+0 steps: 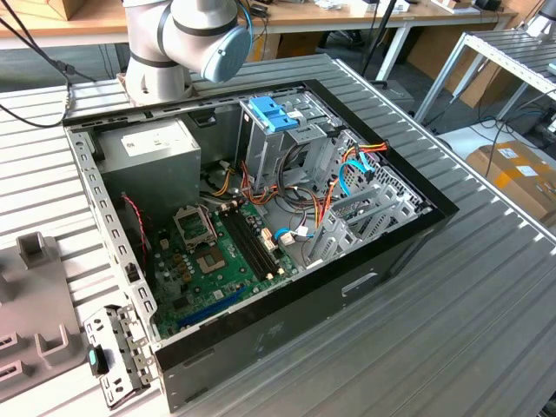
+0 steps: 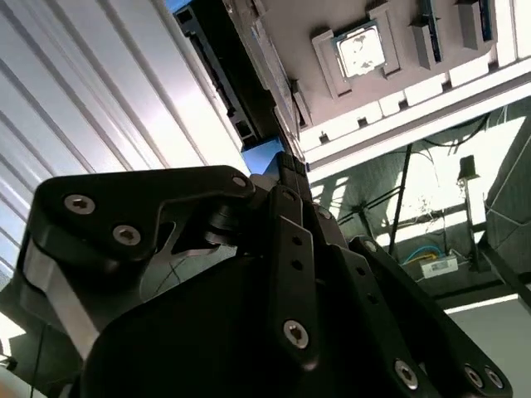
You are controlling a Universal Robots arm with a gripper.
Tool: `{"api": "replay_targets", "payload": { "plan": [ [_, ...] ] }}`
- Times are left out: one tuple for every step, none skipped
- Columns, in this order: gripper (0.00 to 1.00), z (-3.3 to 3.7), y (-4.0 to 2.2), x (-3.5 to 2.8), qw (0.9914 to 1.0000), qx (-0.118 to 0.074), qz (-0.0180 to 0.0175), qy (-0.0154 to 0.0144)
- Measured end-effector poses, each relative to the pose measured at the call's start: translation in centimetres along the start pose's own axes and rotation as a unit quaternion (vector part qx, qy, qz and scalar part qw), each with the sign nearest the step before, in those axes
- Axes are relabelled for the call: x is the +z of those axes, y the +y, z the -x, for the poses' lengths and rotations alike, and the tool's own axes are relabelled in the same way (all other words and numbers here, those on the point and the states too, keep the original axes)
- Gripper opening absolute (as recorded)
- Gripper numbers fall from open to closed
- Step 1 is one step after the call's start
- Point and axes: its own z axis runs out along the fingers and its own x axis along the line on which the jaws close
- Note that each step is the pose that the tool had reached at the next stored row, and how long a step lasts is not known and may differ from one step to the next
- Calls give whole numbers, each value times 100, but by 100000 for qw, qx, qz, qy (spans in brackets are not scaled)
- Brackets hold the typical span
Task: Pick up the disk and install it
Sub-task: 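Pick up the disk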
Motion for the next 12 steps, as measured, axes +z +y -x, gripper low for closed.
{"api": "replay_targets", "payload": {
  "plan": [
    [11,0,0,0,99996,-925,3,-1],
    [11,0,0,1,99983,-1848,4,-1],
    [11,0,0,2,99949,-3185,7,-2],
    [11,0,0,2,99917,-4082,11,0],
    [11,0,0,3,99854,-5397,11,-5],
    [11,0,0,4,99769,-6787,12,-10],
    [11,0,0,4,99710,-7614,16,-10],
    [11,0,0,5,99631,-8583,19,-11],
    [11,0,0,6,99552,-9452,22,-10],
    [11,1,0,7,99454,-10435,22,-15],
    [11,1,-1,8,99366,-11244,23,-25],
    [11,1,-1,8,99262,-12125,25,-21]
  ]
}}
